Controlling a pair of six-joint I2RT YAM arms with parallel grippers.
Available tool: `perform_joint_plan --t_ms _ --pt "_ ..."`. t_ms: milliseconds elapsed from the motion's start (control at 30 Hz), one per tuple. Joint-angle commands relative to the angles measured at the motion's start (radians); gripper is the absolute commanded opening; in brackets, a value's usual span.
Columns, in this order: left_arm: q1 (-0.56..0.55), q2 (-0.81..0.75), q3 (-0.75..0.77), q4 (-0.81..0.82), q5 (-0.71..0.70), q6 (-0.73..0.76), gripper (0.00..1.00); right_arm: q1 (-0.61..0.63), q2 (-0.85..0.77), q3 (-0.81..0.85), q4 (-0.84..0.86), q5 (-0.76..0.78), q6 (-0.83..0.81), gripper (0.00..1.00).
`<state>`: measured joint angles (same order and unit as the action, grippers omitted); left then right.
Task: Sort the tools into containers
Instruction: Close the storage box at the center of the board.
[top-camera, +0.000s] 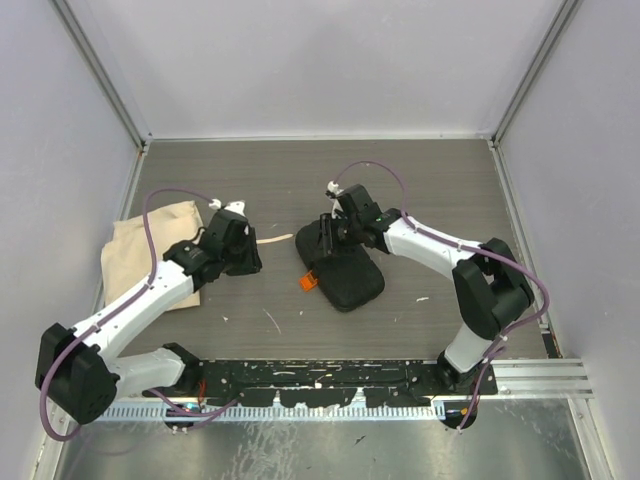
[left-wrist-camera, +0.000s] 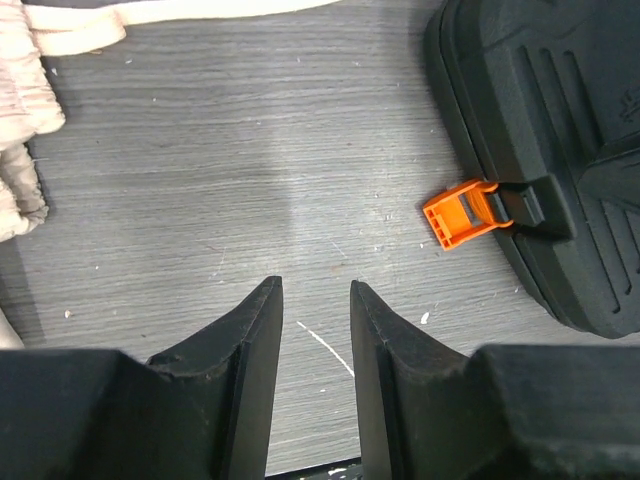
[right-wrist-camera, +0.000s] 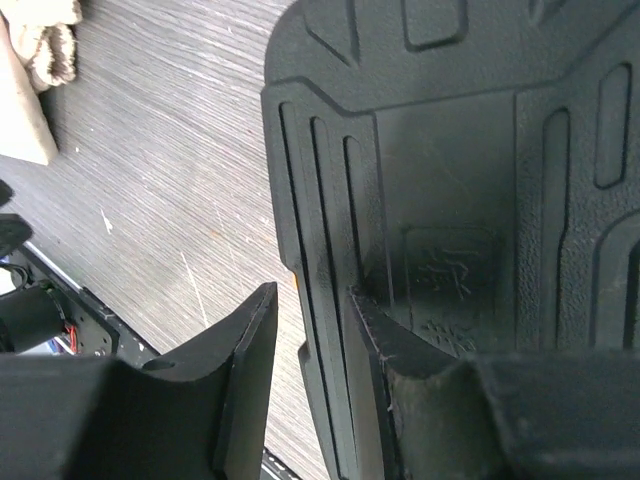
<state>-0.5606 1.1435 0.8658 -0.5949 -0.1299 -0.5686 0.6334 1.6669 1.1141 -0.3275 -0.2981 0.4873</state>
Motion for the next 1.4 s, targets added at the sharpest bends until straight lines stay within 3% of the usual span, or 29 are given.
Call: perform_joint_plan --t_ms 0,433,733,1067,1367 --pt "0.008 0.006 -0.011 0.07 0.016 -0.02 0.35 0.002 -0.062 -0.004 0.085 0.014 -0.017 0.39" --pt "0.007 0.152 -0.068 0.249 0.16 -0.084 0.44 0.002 -0.102 -0.009 -0.14 0.308 -0.176 0.56" --pt "0.008 0.238 -0.058 0.282 0.193 -0.077 0.46 0.002 -0.014 0.004 -0.21 0.284 -0.276 0.7" --pt "0.008 0.29 -0.037 0.337 0.251 -0.074 0.45 -0.07 -0.055 -0.141 -0.201 0.386 -0.09 0.69" --pt "0.008 0.342 -0.005 0.369 0.306 -0.099 0.45 -0.124 -0.243 -0.33 -0.123 0.355 0.123 0.69"
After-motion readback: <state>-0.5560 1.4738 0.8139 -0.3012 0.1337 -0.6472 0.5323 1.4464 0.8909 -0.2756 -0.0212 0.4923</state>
